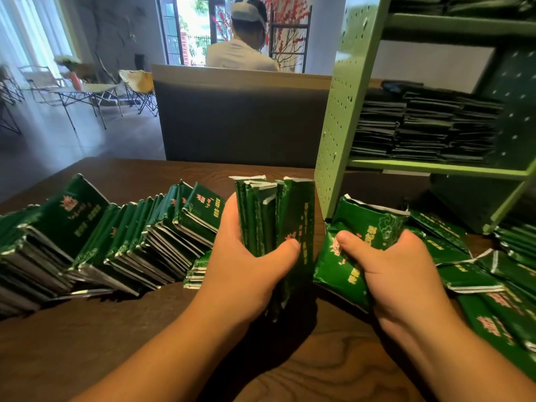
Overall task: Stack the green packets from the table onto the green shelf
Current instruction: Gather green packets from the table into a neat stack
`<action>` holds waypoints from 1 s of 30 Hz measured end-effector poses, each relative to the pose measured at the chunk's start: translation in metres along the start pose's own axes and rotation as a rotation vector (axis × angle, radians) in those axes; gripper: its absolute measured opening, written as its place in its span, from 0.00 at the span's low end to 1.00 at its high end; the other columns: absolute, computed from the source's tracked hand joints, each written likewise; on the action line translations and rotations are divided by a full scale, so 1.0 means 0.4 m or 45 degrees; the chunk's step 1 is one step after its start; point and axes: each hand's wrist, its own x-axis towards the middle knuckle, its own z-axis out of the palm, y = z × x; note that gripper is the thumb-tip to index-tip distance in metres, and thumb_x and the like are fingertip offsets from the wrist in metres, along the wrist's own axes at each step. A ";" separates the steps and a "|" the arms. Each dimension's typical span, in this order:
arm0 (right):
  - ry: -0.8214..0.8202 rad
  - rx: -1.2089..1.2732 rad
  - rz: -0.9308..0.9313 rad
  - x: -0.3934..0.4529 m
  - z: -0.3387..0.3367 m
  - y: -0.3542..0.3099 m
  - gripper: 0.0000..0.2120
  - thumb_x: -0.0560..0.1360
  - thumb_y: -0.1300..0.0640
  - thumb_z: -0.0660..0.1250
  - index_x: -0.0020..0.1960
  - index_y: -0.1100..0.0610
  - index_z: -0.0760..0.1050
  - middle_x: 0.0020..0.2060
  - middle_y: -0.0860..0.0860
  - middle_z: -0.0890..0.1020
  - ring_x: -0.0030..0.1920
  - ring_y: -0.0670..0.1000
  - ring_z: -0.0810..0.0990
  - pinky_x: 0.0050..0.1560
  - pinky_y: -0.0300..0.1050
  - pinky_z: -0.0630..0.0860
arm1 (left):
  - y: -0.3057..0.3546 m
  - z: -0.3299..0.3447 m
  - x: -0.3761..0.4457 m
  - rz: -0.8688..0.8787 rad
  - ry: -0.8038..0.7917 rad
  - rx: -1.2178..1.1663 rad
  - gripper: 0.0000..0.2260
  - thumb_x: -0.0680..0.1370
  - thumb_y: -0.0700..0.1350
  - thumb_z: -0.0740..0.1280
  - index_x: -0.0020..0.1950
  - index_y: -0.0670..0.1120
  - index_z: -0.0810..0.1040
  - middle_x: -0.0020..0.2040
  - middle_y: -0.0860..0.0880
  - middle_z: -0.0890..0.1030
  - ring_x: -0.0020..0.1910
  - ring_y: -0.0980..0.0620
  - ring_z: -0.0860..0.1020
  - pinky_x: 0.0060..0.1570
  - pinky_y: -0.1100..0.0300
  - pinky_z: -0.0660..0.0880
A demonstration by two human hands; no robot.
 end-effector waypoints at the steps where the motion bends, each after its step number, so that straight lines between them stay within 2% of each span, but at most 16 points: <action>1: -0.030 -0.002 0.006 -0.005 0.004 0.000 0.05 0.73 0.63 0.75 0.48 0.58 0.82 0.40 0.55 0.88 0.40 0.56 0.88 0.40 0.52 0.85 | 0.002 0.004 -0.004 0.020 -0.026 0.044 0.25 0.73 0.31 0.74 0.61 0.56 0.74 0.51 0.56 0.86 0.50 0.57 0.85 0.45 0.65 0.81; 5: -0.303 0.228 0.109 -0.024 0.021 0.002 0.08 0.75 0.58 0.70 0.53 0.58 0.83 0.46 0.58 0.87 0.47 0.57 0.87 0.49 0.54 0.83 | -0.005 0.018 -0.012 0.083 -0.072 0.171 0.29 0.72 0.31 0.76 0.66 0.54 0.72 0.55 0.55 0.85 0.55 0.57 0.84 0.55 0.62 0.80; 8: -0.413 0.366 0.063 -0.038 0.016 -0.006 0.10 0.69 0.54 0.68 0.45 0.49 0.88 0.46 0.53 0.88 0.50 0.52 0.87 0.47 0.46 0.82 | -0.003 0.019 -0.012 0.056 -0.075 0.149 0.29 0.72 0.32 0.76 0.67 0.54 0.72 0.55 0.56 0.85 0.55 0.58 0.84 0.54 0.61 0.80; 9: -0.420 0.399 0.038 -0.037 0.011 -0.007 0.12 0.70 0.55 0.66 0.44 0.47 0.88 0.46 0.53 0.88 0.51 0.51 0.87 0.48 0.45 0.80 | -0.002 0.017 -0.013 0.039 -0.071 0.138 0.29 0.72 0.34 0.77 0.67 0.54 0.72 0.55 0.56 0.85 0.55 0.58 0.84 0.55 0.59 0.81; 11: -0.466 0.355 0.014 -0.032 0.005 -0.006 0.15 0.74 0.61 0.65 0.50 0.47 0.87 0.50 0.52 0.88 0.54 0.51 0.86 0.52 0.47 0.78 | -0.005 0.011 -0.014 0.009 -0.070 0.117 0.30 0.69 0.41 0.81 0.66 0.57 0.72 0.56 0.56 0.85 0.55 0.57 0.84 0.56 0.54 0.81; 13: -0.522 0.082 -0.094 -0.024 -0.001 0.003 0.19 0.74 0.62 0.67 0.58 0.44 0.85 0.55 0.49 0.87 0.57 0.51 0.85 0.56 0.51 0.80 | -0.006 0.009 -0.016 -0.014 -0.097 0.109 0.33 0.62 0.49 0.82 0.64 0.59 0.73 0.56 0.55 0.85 0.56 0.55 0.84 0.57 0.53 0.80; 14: -0.557 -0.059 -0.167 -0.022 -0.001 0.003 0.21 0.74 0.64 0.68 0.59 0.41 0.84 0.56 0.46 0.86 0.59 0.49 0.84 0.56 0.49 0.81 | -0.006 0.009 -0.016 -0.020 -0.108 0.113 0.35 0.59 0.51 0.81 0.64 0.59 0.73 0.56 0.55 0.85 0.56 0.56 0.84 0.56 0.53 0.80; 17: -0.600 -0.222 -0.264 -0.012 -0.007 -0.001 0.30 0.75 0.69 0.71 0.50 0.30 0.82 0.53 0.34 0.85 0.56 0.39 0.83 0.50 0.34 0.80 | -0.011 0.008 -0.012 -0.033 -0.096 0.121 0.36 0.58 0.50 0.81 0.64 0.58 0.73 0.56 0.55 0.85 0.55 0.55 0.84 0.54 0.54 0.80; 20: -0.650 -0.248 -0.273 -0.004 -0.011 -0.011 0.26 0.75 0.69 0.71 0.57 0.37 0.82 0.52 0.40 0.86 0.53 0.43 0.85 0.52 0.39 0.81 | -0.018 0.006 -0.006 -0.085 -0.031 0.033 0.27 0.62 0.43 0.78 0.57 0.59 0.76 0.53 0.50 0.86 0.53 0.50 0.85 0.49 0.54 0.82; 22: -0.536 -0.399 -0.349 0.006 -0.014 -0.009 0.20 0.76 0.65 0.72 0.57 0.40 0.83 0.51 0.41 0.86 0.51 0.42 0.84 0.53 0.39 0.80 | -0.014 0.012 -0.005 -0.160 -0.014 -0.074 0.26 0.63 0.41 0.77 0.57 0.55 0.77 0.51 0.46 0.86 0.51 0.46 0.86 0.48 0.49 0.83; 24: -0.314 -0.818 -0.496 0.033 -0.028 0.005 0.16 0.78 0.58 0.71 0.60 0.40 0.81 0.58 0.38 0.82 0.61 0.39 0.78 0.63 0.39 0.75 | -0.003 0.019 -0.009 -0.262 0.001 -0.245 0.25 0.68 0.34 0.76 0.61 0.48 0.75 0.49 0.42 0.86 0.46 0.42 0.86 0.42 0.47 0.83; 26: -0.254 -1.297 -0.453 0.054 -0.039 0.014 0.20 0.80 0.52 0.68 0.70 0.39 0.73 0.72 0.41 0.72 0.75 0.47 0.67 0.76 0.49 0.64 | 0.009 0.021 -0.012 -0.339 0.022 -0.347 0.20 0.73 0.28 0.71 0.61 0.44 0.75 0.46 0.41 0.86 0.41 0.42 0.86 0.35 0.51 0.82; 28: -0.351 -1.588 -0.255 0.069 -0.045 0.024 0.26 0.82 0.50 0.64 0.77 0.38 0.62 0.79 0.46 0.62 0.80 0.53 0.58 0.79 0.58 0.58 | 0.019 0.021 -0.012 -0.369 0.064 -0.373 0.19 0.75 0.28 0.69 0.61 0.44 0.74 0.44 0.42 0.86 0.39 0.43 0.86 0.34 0.51 0.82; 30: -0.390 -1.703 -0.209 0.067 -0.045 0.027 0.29 0.82 0.50 0.64 0.79 0.38 0.58 0.80 0.45 0.61 0.79 0.54 0.59 0.76 0.58 0.62 | 0.025 0.016 -0.007 -0.360 0.112 -0.375 0.18 0.75 0.28 0.69 0.61 0.45 0.74 0.44 0.42 0.86 0.38 0.43 0.86 0.34 0.51 0.82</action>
